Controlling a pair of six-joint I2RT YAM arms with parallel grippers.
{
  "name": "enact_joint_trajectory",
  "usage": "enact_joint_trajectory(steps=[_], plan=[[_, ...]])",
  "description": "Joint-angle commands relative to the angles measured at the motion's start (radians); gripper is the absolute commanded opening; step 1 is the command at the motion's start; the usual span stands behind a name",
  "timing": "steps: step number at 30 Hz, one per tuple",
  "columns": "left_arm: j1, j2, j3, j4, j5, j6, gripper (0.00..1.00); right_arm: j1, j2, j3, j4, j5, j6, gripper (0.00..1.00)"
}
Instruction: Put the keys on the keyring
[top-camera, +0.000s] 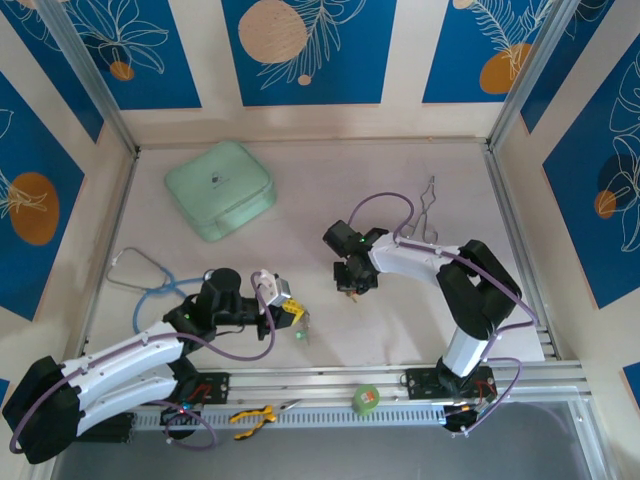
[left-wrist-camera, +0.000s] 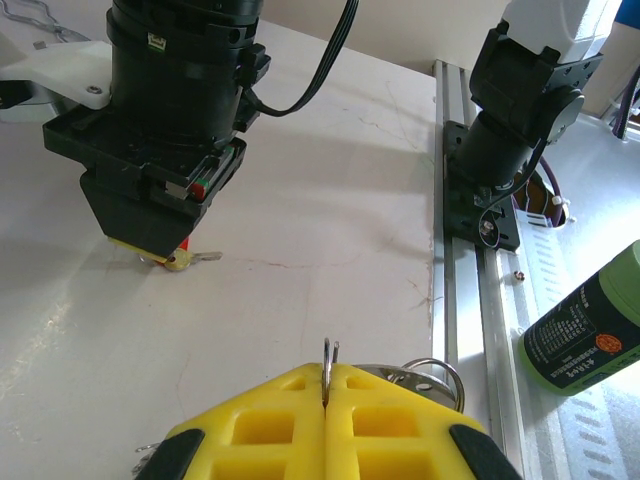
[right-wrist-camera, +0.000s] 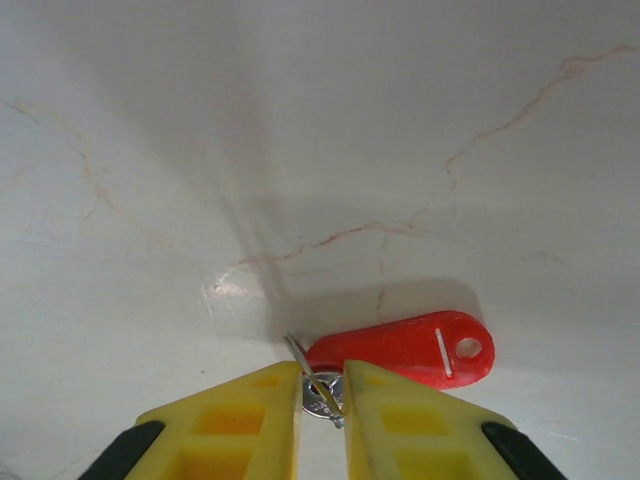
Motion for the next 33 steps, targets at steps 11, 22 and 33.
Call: enact_joint_trajectory(steps=[11, 22, 33], plan=[[-0.006, -0.007, 0.019, 0.002, 0.026, 0.015, 0.00, 0.004, 0.028, 0.036, -0.029, 0.008, -0.010, 0.13], [-0.006, -0.010, 0.017, 0.012, 0.019, 0.002, 0.00, 0.020, -0.032, 0.029, -0.017, 0.037, -0.036, 0.00], [-0.006, -0.004, 0.026, 0.015, 0.001, -0.070, 0.00, 0.066, -0.510, -0.311, 0.514, -0.084, -0.456, 0.00]])
